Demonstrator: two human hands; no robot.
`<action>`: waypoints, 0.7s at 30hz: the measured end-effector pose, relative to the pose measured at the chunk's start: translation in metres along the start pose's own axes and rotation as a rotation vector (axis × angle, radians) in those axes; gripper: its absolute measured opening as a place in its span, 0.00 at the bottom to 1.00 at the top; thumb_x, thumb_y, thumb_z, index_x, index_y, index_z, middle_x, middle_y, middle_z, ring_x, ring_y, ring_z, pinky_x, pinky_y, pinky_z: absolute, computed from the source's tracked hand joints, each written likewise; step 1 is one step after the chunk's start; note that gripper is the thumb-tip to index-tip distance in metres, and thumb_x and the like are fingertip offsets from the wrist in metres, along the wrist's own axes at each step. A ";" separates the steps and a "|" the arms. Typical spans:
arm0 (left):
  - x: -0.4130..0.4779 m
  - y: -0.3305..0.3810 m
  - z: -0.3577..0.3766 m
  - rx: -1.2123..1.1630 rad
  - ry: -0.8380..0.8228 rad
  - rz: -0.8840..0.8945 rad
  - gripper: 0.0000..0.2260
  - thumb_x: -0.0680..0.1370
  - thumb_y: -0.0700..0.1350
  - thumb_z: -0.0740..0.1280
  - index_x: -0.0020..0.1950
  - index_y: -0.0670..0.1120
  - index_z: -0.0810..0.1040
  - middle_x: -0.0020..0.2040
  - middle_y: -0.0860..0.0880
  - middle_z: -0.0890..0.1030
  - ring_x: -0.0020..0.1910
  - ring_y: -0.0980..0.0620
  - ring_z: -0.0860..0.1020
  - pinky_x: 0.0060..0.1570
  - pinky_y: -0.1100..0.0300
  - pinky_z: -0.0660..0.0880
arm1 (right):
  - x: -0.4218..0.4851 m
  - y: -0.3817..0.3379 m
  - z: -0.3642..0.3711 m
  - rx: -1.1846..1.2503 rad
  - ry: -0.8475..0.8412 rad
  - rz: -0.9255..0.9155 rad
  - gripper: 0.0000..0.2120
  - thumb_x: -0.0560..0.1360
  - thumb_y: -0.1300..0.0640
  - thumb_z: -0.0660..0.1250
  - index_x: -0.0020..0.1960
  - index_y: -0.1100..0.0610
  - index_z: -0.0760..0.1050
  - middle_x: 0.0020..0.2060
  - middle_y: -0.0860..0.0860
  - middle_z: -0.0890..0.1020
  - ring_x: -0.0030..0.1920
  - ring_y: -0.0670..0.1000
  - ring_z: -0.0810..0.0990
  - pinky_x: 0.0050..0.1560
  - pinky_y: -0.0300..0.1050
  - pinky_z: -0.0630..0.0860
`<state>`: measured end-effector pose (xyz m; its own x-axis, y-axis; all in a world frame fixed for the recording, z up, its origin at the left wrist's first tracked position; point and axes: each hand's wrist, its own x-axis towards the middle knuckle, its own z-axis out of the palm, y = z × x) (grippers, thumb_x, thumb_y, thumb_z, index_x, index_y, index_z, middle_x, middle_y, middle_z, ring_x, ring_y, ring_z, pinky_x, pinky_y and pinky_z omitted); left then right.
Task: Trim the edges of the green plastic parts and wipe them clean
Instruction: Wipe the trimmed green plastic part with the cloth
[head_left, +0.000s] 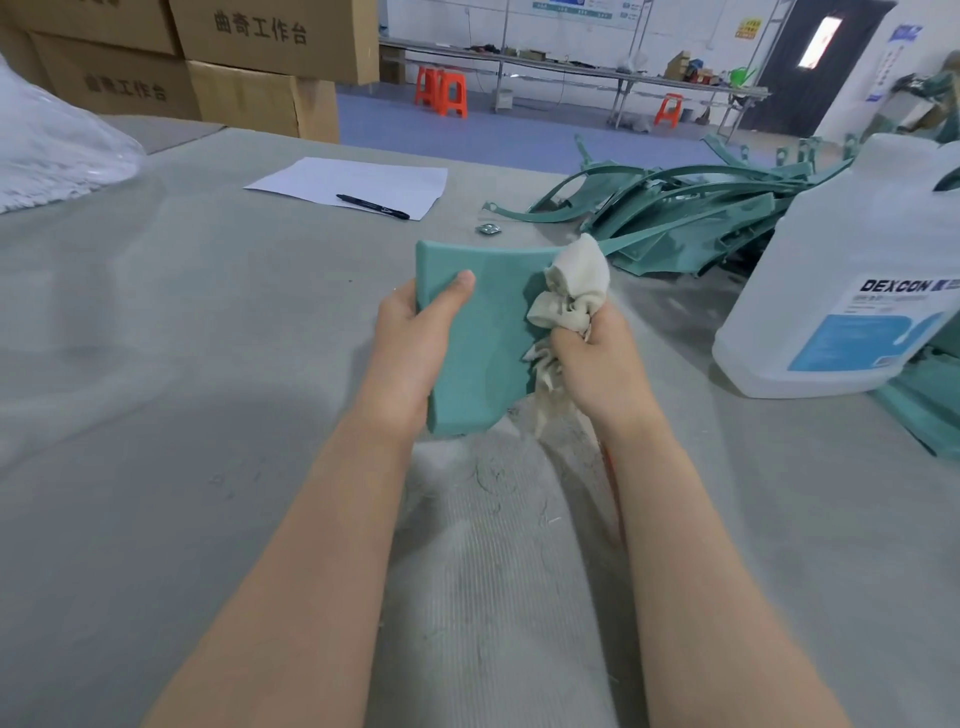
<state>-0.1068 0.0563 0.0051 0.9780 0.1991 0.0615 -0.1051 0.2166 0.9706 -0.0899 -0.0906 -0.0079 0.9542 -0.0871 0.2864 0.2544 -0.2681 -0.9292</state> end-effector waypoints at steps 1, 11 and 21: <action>0.000 -0.001 0.001 -0.018 -0.009 -0.003 0.06 0.78 0.47 0.67 0.47 0.46 0.80 0.43 0.47 0.85 0.40 0.48 0.84 0.37 0.55 0.81 | -0.001 -0.001 -0.001 0.071 0.044 0.021 0.13 0.76 0.69 0.57 0.57 0.60 0.74 0.44 0.51 0.81 0.40 0.43 0.81 0.41 0.43 0.77; 0.005 -0.002 0.002 -0.166 0.069 0.020 0.05 0.79 0.46 0.66 0.47 0.46 0.80 0.43 0.49 0.86 0.43 0.49 0.85 0.40 0.54 0.82 | 0.002 -0.007 -0.013 0.412 0.564 0.162 0.08 0.78 0.62 0.62 0.44 0.50 0.70 0.39 0.44 0.77 0.38 0.42 0.76 0.46 0.40 0.75; 0.004 -0.002 0.002 -0.104 0.078 0.054 0.06 0.79 0.48 0.67 0.48 0.47 0.81 0.46 0.46 0.85 0.46 0.45 0.84 0.49 0.47 0.81 | -0.008 -0.009 0.017 -0.119 -0.029 -0.128 0.13 0.83 0.58 0.54 0.63 0.49 0.73 0.57 0.48 0.71 0.51 0.36 0.66 0.53 0.23 0.61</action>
<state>-0.1021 0.0552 0.0040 0.9539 0.2862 0.0906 -0.1791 0.3005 0.9368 -0.0971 -0.0707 -0.0059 0.9198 -0.0177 0.3919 0.3551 -0.3870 -0.8510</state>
